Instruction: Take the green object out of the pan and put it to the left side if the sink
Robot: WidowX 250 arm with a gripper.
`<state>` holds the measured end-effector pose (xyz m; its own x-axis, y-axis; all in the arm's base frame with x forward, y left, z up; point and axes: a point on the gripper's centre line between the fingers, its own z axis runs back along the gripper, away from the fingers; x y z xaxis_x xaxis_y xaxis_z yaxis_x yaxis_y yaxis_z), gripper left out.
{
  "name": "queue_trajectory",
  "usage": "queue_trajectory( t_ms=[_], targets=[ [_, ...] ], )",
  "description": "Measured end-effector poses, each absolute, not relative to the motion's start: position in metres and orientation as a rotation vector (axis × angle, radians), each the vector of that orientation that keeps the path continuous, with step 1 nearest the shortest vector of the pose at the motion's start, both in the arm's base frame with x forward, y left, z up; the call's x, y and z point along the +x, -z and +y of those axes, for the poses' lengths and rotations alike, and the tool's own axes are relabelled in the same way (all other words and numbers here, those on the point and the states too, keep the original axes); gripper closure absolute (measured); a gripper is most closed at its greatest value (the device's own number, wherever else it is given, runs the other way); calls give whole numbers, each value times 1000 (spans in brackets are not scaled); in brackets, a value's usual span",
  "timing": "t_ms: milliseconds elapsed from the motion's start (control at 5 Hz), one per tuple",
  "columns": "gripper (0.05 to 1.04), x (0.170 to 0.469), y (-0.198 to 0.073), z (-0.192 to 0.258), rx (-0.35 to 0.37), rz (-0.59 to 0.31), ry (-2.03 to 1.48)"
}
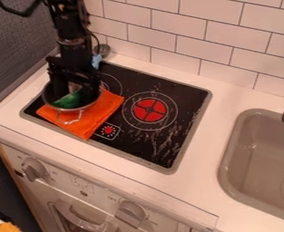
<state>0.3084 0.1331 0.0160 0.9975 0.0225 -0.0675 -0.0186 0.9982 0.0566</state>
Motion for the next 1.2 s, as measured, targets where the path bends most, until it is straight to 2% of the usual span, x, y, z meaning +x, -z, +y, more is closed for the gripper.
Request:
queue_trajectory(
  t_ms=[200,400,600,800,1000,1200],
  targets=[
    [131,312,-14,134,62,77,-22],
    [400,312,-15,130,41,66,-25],
    [526,313,-41,125,53,9,-53],
    [752,320,-55,110,76,-7,-86],
    [830,344,-67,67,72,-47,-10],
    [830,373,-53,19,46,-17,76]
  ],
)
